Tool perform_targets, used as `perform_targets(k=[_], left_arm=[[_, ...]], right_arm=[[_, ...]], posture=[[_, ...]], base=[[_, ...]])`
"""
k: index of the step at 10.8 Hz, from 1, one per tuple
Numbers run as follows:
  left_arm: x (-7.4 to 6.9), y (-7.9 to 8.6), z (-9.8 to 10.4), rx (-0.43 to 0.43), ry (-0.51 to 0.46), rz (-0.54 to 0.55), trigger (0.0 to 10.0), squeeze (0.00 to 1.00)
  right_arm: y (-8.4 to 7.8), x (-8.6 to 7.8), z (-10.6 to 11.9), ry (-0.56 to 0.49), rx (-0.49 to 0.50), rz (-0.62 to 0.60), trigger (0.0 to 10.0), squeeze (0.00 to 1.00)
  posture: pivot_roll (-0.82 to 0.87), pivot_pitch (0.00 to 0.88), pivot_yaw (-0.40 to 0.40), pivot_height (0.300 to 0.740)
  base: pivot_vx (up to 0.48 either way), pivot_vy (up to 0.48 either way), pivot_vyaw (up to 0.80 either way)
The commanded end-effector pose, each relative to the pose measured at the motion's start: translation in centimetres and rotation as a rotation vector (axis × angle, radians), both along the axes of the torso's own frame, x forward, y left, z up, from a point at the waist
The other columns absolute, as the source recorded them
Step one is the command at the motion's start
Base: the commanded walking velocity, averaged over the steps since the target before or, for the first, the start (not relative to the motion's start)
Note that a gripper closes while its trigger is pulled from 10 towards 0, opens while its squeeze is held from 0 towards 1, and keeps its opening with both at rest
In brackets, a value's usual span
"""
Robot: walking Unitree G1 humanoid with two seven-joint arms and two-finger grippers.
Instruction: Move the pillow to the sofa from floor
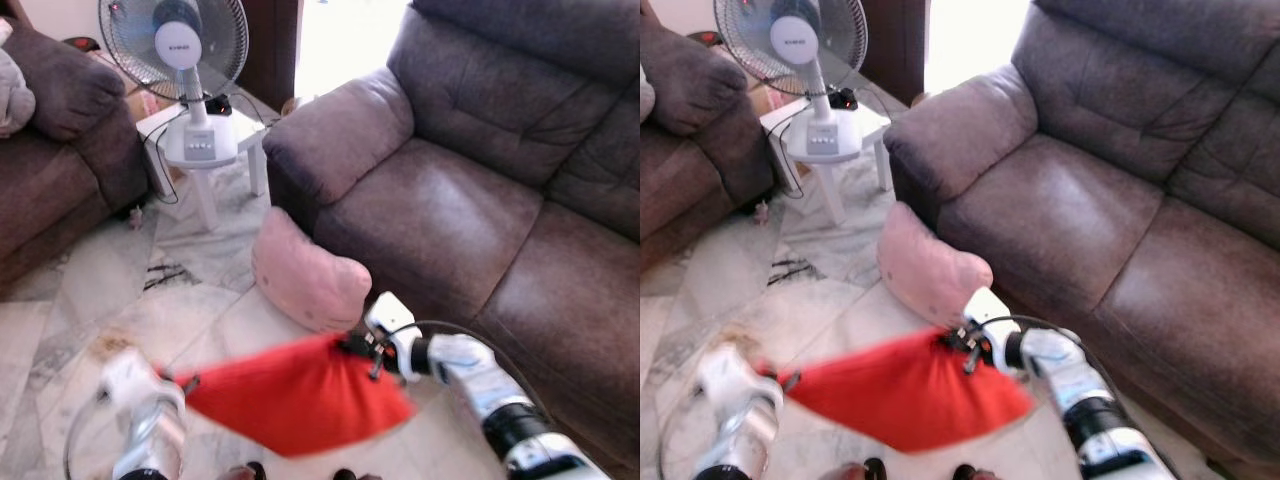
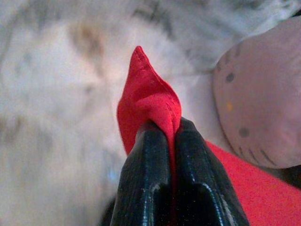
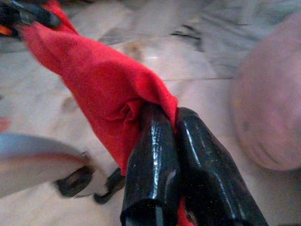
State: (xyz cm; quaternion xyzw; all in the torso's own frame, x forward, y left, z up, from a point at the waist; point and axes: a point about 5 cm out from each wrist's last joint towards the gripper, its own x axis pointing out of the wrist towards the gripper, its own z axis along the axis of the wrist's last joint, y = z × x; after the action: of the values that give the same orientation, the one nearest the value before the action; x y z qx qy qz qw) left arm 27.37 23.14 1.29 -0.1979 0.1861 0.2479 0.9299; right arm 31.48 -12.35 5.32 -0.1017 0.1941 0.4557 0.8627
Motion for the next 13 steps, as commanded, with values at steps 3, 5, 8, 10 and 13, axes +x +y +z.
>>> perform_targets(k=[3,5,8,10,13], left_arm=[[0.9,-1.8,2.7,0.313,-0.103,-0.232,10.0,0.00],[1.7,-4.1,5.4,0.423,-0.256,-0.385,10.0,0.00],[1.4,-4.1,6.9,0.531,-0.332,-0.365,10.0,0.00],[1.1,-2.6,8.1,0.592,-0.375,-0.316,10.0,0.00],[0.9,-1.8,8.2,0.634,-0.364,-0.318,10.0,0.00]], right_arm=[[-0.2,3.4,3.6,-0.237,0.145,-0.421,10.0,0.00],[0.5,3.5,3.8,-0.270,0.229,-0.529,10.0,0.00],[1.1,3.5,4.2,-0.315,0.295,-0.623,10.0,0.00],[0.7,3.6,4.4,-0.344,0.309,-0.687,10.0,0.00],[0.7,3.7,4.5,-0.360,0.321,-0.737,10.0,0.00]], posture=[[0.15,0.161,-0.089,0.740],[0.16,0.160,-0.086,0.740],[0.12,0.155,-0.060,0.740],[0.12,0.150,-0.028,0.740],[0.11,0.139,0.019,0.740]], base=[[0.000,0.000,0.00],[0.000,0.000,0.00],[0.000,0.000,0.00],[0.000,0.000,0.00],[0.000,0.000,0.00]])
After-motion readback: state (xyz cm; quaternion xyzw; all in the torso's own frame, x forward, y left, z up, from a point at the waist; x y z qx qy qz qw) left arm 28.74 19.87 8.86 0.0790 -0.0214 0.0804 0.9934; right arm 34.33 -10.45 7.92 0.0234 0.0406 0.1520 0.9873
